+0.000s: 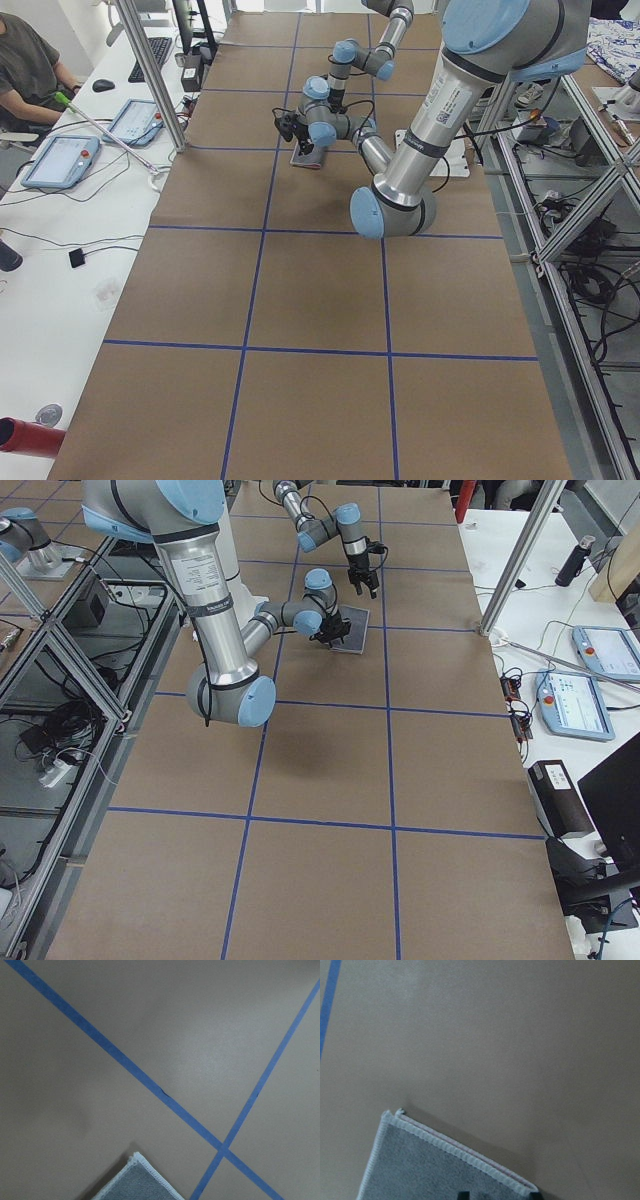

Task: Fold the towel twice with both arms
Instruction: 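Move the right gripper to the folded towel's corner nearest it and grasp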

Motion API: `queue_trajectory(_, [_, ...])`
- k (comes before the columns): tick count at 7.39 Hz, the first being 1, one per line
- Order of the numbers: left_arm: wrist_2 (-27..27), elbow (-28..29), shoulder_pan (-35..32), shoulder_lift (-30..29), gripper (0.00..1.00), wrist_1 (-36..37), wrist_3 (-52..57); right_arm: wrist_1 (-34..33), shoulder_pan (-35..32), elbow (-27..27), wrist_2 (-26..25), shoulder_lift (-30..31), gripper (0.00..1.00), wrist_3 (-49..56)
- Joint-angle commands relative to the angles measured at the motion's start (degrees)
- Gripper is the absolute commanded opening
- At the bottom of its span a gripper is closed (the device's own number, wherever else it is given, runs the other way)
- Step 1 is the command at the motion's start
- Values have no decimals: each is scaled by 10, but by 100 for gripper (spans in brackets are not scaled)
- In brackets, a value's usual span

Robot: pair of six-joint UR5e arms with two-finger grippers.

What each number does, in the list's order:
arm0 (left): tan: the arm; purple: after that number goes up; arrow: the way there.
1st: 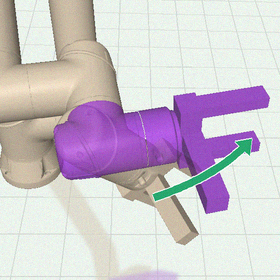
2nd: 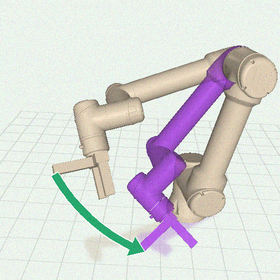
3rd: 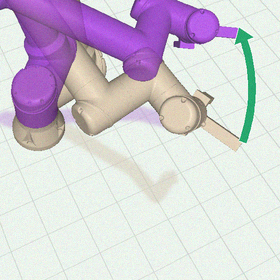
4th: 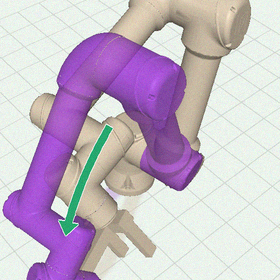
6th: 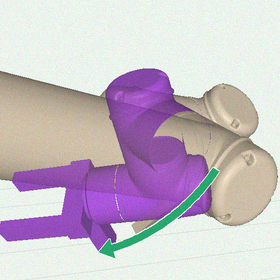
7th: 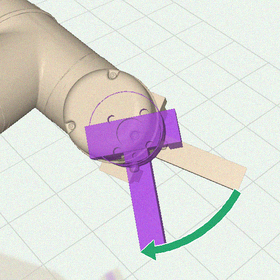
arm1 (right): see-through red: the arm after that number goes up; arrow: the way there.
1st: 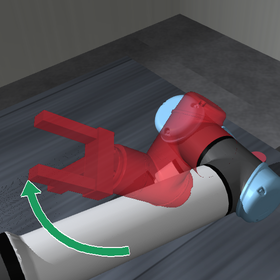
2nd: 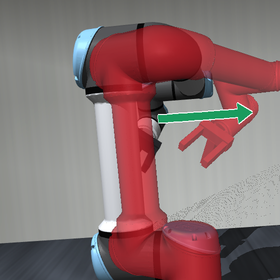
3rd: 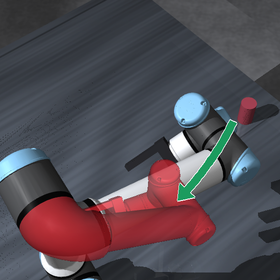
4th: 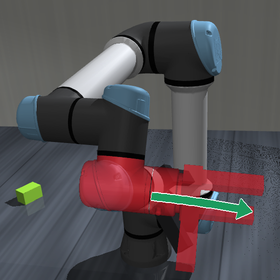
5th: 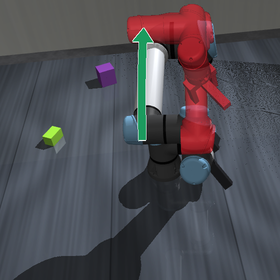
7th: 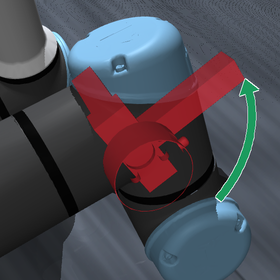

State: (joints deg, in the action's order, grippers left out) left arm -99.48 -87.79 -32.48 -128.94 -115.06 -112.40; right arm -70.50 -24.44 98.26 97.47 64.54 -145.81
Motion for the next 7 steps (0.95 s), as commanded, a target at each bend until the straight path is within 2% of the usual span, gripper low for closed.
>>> queue_trajectory(1, [1, 2, 1, 0, 92, -2, -2, -1, 6, 7, 0, 2, 50, 1])
queue_trajectory(2, [1, 2, 1, 0, 92, -3, -2, -1, 8, 7, -2, 7, 50, 1])
queue_trajectory(3, [1, 2, 1, 0, 92, -3, -2, -1, 12, 6, -3, 8, 40, 1])
queue_trajectory(4, [1, 2, 0, 0, 92, -3, -2, 0, 13, 7, -4, 8, 25, 2])
queue_trajectory(5, [1, 2, 1, 0, 92, -3, -2, 0, 15, 7, -4, 8, 5, 1])
queue_trajectory(6, [1, 2, 1, 0, 92, -3, -3, 0, 14, 8, -3, 8, 0, 2])
queue_trajectory(7, [1, 2, 1, 0, 92, -3, -3, 0, 14, 10, -3, 8, 0, 2])
